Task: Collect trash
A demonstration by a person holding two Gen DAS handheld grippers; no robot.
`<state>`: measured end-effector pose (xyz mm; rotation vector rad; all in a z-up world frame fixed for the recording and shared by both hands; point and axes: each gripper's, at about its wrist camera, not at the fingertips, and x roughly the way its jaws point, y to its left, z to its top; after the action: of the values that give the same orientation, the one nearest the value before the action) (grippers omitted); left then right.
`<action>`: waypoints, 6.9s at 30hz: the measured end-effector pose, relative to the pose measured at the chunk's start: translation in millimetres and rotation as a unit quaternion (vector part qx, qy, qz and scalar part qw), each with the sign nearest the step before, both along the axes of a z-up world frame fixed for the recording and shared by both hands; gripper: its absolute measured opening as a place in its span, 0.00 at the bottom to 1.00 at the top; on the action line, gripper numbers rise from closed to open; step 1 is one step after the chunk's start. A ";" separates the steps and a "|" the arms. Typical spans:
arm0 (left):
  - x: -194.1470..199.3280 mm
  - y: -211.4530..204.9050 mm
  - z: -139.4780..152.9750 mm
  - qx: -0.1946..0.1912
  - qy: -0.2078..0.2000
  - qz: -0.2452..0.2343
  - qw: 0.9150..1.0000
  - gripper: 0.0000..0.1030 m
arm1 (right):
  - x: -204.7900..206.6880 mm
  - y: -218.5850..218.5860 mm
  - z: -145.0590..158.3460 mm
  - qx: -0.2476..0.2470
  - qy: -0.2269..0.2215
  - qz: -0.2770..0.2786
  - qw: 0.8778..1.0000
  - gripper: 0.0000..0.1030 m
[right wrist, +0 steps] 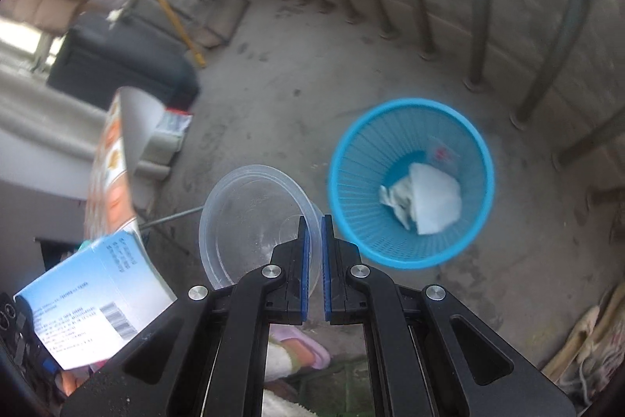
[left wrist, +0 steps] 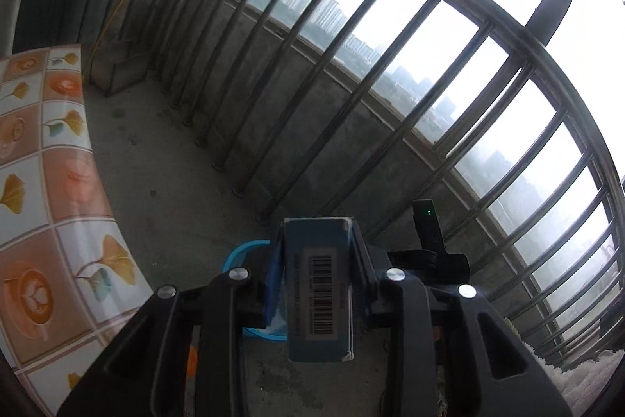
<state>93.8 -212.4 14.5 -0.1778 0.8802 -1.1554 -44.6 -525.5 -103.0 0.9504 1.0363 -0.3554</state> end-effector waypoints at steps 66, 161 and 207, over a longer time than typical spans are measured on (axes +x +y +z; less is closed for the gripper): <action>19.0 335.9 57.4 0.070 -0.063 0.371 0.924 0.70 | 155.0 211.5 -405.9 0.337 0.265 -0.115 0.896 0.70; -2.8 355.3 29.9 0.088 -0.087 0.408 0.905 0.71 | 120.7 194.7 77.2 -0.056 -0.215 0.259 0.940 0.76; 64.7 399.6 -20.0 0.059 -0.011 0.416 0.908 0.23 | 340.8 394.2 92.0 0.178 -0.072 0.482 0.855 0.13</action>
<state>158.5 187.2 -5.5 -0.3958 0.7315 -0.3036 296.2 -131.2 -11.0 0.6474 1.3258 0.7597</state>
